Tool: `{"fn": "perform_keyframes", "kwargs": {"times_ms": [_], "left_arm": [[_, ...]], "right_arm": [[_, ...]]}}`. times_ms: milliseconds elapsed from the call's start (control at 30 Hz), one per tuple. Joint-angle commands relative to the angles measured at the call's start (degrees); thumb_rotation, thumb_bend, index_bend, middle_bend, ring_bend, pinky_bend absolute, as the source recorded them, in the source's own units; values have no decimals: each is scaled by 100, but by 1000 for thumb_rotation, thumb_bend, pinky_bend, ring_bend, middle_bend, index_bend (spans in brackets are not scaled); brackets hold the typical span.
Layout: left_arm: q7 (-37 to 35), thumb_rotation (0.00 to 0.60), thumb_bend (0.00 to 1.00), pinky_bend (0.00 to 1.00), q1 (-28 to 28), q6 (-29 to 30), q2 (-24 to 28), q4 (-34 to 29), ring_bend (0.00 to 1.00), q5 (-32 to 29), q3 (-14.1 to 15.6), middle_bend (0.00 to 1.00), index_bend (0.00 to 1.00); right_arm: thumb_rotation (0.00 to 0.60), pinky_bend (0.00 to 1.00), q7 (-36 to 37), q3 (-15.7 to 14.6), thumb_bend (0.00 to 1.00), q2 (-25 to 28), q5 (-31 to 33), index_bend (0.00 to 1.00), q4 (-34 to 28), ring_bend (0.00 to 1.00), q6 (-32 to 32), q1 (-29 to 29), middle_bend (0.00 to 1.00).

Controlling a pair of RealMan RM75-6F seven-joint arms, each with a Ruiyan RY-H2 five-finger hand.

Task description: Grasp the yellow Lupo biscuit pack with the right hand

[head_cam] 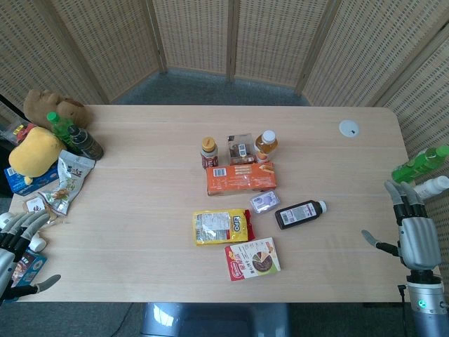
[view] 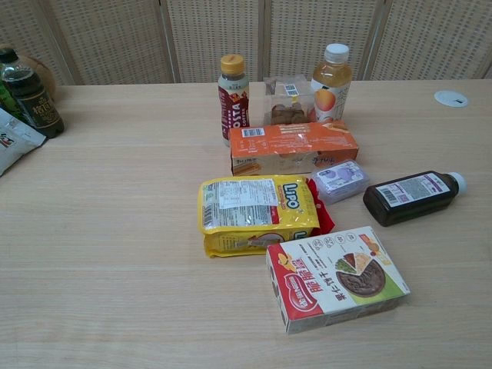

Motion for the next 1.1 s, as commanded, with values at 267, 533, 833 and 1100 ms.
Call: {"fn": "perform_keyframes", "kwargs": {"times_ms": [267,533,833,1100], "left_arm": [[-12,600,0,0,10,31,5,2,0,-12,-9,0,38],[2,600,0,0,-21,-49,-18,8,0,-100,-32,0,37],[21,600,0,0,-26,-60,-29,21,0,-197,-72,0,38],[154,600,0,0,-39,-139,-90,19,0,-300,-103,0,37]], "right_arm": [[600,0,-26,-53,0,-6,-40,0,17,0,-178,2,0],[600,0,-264,-213,0,-160,-214,0,-210,0,-883,338,0],[600,0,-697,-250,0,-502,-326,0,-331,0,-2185,1161,0],[600,0,-864,-219,0,-935,-344,0,-236,0,-2929,1750,0]]}}
